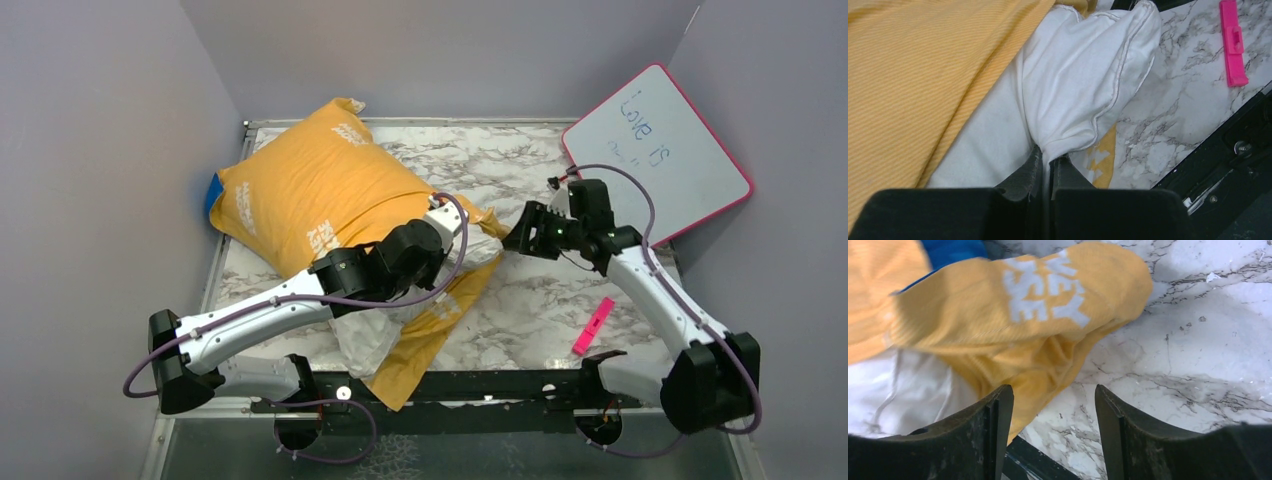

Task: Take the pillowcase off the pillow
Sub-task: Remove the pillow from the pillowcase.

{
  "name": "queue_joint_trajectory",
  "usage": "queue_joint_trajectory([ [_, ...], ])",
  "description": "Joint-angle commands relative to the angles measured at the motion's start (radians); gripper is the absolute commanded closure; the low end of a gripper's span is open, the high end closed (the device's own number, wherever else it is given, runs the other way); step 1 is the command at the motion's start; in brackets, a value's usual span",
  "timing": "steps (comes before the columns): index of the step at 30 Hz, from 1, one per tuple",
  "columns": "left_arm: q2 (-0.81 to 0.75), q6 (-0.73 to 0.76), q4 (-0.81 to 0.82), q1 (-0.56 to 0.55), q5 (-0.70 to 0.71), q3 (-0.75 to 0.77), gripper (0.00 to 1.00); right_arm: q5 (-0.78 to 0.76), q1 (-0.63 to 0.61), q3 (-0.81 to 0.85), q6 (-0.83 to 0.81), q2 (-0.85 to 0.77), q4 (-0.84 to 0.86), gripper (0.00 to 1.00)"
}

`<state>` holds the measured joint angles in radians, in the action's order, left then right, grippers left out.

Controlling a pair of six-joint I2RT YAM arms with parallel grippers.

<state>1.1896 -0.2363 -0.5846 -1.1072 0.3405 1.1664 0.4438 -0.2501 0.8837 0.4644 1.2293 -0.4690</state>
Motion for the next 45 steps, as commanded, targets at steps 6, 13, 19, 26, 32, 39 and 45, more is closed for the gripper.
queue_joint_trajectory([
  [6,-0.068,0.057,0.170,0.010,-0.132,-0.030,1.00,-0.006,0.004,-0.005,-0.101,-0.127,0.120,0.23],
  [13,-0.147,0.070,0.192,0.010,-0.206,-0.073,1.00,0.391,0.004,0.033,-0.137,0.037,0.286,0.22],
  [19,-0.177,0.055,0.191,0.010,-0.200,-0.085,1.00,0.559,-0.014,0.058,-0.129,0.110,0.383,0.26],
  [26,-0.175,0.043,0.201,0.010,-0.221,-0.072,1.00,0.473,-0.017,0.105,-0.138,0.191,0.354,0.86],
  [32,-0.173,0.032,0.191,0.010,-0.289,-0.072,1.00,0.222,-0.017,0.211,-0.019,0.237,0.378,1.00],
  [39,-0.131,-0.039,0.189,0.010,-0.565,-0.068,1.00,0.088,-0.020,0.335,0.331,0.347,0.497,0.99],
  [45,-0.111,-0.040,0.229,0.010,-0.633,-0.007,1.00,0.046,-0.055,0.487,0.196,0.526,0.435,0.99],
])
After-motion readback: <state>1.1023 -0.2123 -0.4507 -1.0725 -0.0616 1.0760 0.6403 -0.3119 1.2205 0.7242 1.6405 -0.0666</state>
